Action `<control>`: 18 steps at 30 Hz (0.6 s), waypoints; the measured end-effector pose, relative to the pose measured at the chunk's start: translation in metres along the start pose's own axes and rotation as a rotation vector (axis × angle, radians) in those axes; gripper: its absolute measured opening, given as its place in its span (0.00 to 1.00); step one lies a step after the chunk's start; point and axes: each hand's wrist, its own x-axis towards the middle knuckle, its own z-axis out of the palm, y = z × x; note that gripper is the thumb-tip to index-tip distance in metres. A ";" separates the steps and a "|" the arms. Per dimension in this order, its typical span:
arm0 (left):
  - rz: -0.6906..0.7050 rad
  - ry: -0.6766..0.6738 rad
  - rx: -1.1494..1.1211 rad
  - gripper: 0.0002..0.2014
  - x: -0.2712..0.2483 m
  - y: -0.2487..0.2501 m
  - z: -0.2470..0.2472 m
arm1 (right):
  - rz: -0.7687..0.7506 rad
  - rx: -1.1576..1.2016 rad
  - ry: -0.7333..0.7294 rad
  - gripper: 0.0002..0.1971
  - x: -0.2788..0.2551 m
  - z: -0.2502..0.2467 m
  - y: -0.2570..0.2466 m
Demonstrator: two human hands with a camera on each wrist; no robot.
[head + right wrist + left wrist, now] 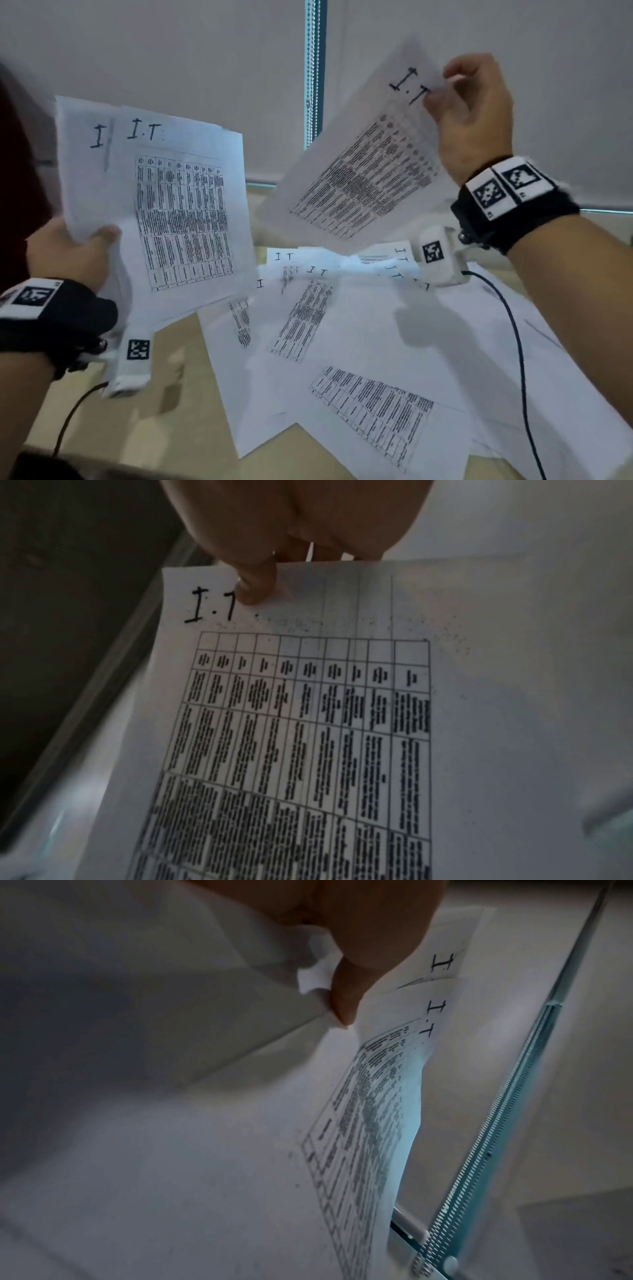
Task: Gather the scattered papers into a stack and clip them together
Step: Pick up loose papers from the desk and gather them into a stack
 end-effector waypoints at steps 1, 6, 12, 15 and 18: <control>-0.076 -0.028 0.014 0.19 0.001 0.010 0.015 | -0.052 -0.031 -0.043 0.11 0.001 -0.001 -0.007; 0.051 0.060 -0.140 0.20 0.015 0.061 0.043 | -0.329 -0.262 -0.090 0.10 0.009 0.010 -0.037; 0.152 -0.148 -0.397 0.13 -0.020 0.125 0.072 | -0.362 -0.462 -0.174 0.11 0.020 0.012 -0.031; 0.107 -0.366 -0.626 0.08 -0.050 0.145 0.089 | -0.315 -0.539 -0.270 0.11 0.027 0.001 -0.020; 0.012 -0.452 -0.745 0.05 -0.074 0.151 0.108 | -0.197 -0.563 -0.396 0.09 0.026 -0.009 -0.011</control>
